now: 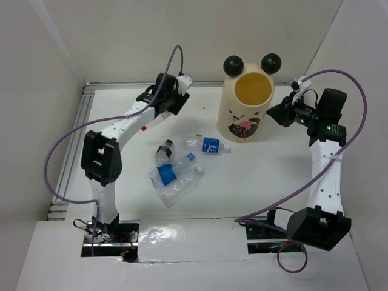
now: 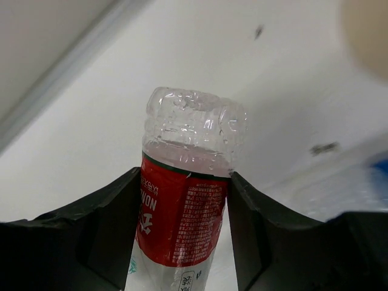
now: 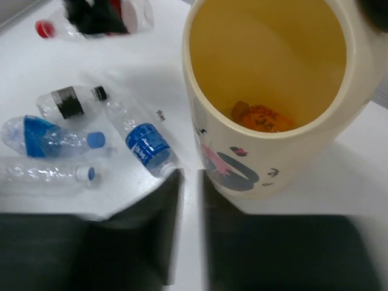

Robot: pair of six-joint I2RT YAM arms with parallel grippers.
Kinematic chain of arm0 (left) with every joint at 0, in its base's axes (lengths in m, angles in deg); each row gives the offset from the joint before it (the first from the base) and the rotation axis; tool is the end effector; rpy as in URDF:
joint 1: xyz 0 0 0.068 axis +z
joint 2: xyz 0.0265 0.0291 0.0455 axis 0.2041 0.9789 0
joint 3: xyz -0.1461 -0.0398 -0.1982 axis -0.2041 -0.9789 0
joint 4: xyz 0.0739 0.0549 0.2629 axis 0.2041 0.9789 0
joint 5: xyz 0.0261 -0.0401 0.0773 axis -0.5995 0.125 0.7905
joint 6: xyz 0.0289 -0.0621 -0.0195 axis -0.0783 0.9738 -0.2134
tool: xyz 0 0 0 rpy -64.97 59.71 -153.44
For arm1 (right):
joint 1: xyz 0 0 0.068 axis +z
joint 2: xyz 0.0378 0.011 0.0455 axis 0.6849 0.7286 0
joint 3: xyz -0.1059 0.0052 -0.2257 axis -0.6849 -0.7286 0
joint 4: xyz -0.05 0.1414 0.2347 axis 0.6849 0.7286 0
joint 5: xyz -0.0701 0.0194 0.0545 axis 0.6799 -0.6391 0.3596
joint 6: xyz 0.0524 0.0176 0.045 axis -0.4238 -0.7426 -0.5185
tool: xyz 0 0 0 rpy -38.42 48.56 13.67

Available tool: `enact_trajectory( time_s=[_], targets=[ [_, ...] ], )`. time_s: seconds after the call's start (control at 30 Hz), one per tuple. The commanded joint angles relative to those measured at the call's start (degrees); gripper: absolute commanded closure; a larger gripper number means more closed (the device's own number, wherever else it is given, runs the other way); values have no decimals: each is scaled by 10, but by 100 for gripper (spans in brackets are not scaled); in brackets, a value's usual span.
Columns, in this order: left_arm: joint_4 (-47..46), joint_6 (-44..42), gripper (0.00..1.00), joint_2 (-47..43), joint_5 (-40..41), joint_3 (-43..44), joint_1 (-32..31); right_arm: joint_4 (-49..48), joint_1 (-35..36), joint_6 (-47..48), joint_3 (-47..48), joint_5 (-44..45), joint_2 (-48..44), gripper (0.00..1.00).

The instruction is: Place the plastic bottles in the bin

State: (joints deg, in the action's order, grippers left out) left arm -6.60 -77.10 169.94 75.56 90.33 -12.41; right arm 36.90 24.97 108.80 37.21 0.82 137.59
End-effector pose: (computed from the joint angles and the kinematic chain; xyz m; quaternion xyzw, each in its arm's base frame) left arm 0.4548 -0.1976 0.2431 0.2618 0.8476 0.0020 0.4616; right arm 0.2796 -0.0414 0.3759 -0.2745 0.7416 0.2062 0.5763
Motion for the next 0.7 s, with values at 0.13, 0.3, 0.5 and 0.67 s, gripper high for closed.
enact_trajectory(
  time_s=[0.13,0.3,0.5,0.67],
  targets=[
    [-79,75,100,-213,-215,63,-88,30,-3,52,-46,11,-35,96],
    [-334,159,100,-271,-333,-18,-146,50,-3,91,-77,23,-41,96],
    [-558,211,100,-210,-322,2,-181,61,-3,110,-105,35,-53,95],
    [-693,239,100,-128,-200,63,-203,67,-3,110,-122,46,-64,94]
  ],
)
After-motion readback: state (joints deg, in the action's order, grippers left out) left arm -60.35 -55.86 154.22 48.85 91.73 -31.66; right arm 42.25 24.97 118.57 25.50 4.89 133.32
